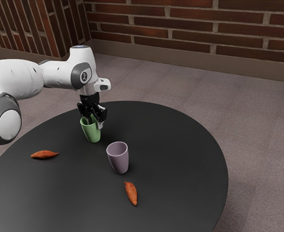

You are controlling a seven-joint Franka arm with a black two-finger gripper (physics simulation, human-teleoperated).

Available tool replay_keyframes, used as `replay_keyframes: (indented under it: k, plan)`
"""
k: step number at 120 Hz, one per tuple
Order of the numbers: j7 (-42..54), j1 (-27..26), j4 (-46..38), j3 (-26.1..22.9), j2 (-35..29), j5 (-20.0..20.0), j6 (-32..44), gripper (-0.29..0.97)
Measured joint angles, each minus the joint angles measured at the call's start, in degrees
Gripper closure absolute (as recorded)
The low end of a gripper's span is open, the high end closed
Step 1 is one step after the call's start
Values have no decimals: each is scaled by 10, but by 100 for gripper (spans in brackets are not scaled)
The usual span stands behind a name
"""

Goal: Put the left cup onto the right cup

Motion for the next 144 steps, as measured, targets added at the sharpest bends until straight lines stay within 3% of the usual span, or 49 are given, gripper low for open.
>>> replay_keyframes:
  k: [59,101,144]
  plan:
    - [12,0,0,1,-1,-1,-3,73]
    - [12,-11,-1,1,-28,4,-22,78]
    - [4,-81,-21,6,-115,26,-73,79]
